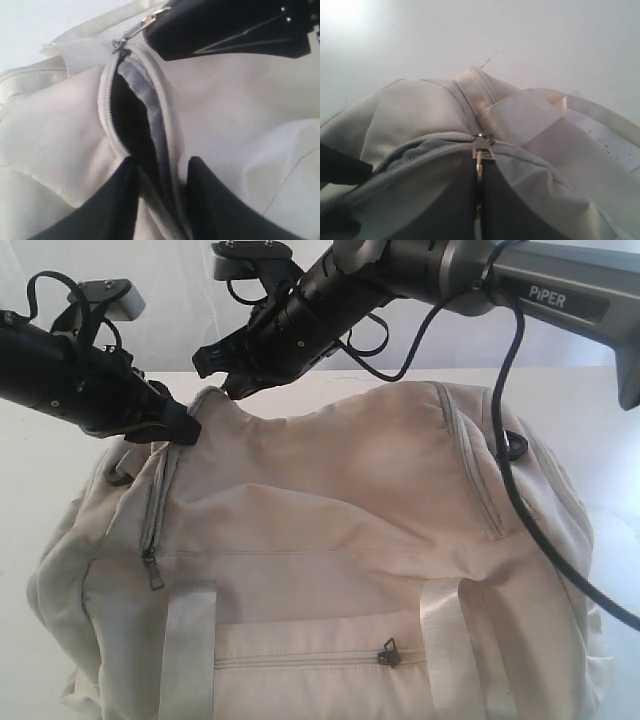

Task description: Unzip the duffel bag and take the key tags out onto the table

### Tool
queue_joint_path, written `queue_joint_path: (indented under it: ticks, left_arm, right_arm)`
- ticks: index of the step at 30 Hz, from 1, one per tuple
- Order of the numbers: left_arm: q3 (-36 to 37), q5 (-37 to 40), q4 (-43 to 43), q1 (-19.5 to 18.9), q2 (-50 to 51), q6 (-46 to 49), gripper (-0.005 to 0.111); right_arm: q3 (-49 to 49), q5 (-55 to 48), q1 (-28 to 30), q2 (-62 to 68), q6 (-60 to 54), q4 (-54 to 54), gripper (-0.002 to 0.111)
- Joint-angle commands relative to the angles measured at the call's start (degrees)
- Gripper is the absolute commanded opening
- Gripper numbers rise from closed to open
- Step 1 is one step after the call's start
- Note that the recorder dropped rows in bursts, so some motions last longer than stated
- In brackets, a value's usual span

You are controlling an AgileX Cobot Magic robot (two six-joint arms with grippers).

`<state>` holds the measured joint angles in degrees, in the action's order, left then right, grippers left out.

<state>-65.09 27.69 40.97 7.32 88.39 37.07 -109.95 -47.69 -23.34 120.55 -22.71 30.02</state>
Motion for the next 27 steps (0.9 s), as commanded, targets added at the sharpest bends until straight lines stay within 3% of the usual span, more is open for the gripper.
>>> queue_joint_path:
  ticks: [1, 2, 16, 27]
  left_arm:
    - [-0.3, 0.5, 1.3, 0.3, -0.1, 0.4, 0.005]
    - [-0.3, 0.8, 0.6, 0.3, -0.1, 0.4, 0.0]
    - [-0.3, 5.0, -3.0, -3.2, -5.8, -0.1, 0.0]
    - [-0.3, 6.6, -4.2, -3.9, -6.0, -0.2, 0.0]
  right_arm:
    - [-0.3, 0.6, 0.5, -0.8, -1.1, 0.5, 0.0]
    - [-0.3, 0.6, 0.5, -0.8, -1.1, 0.5, 0.0]
    - [-0.3, 4.3, 2.0, -0.5, 1.9, -6.9, 0.0]
    - [-0.3, 1.2, 7.4, -0.5, 2.6, -8.0, 0.0]
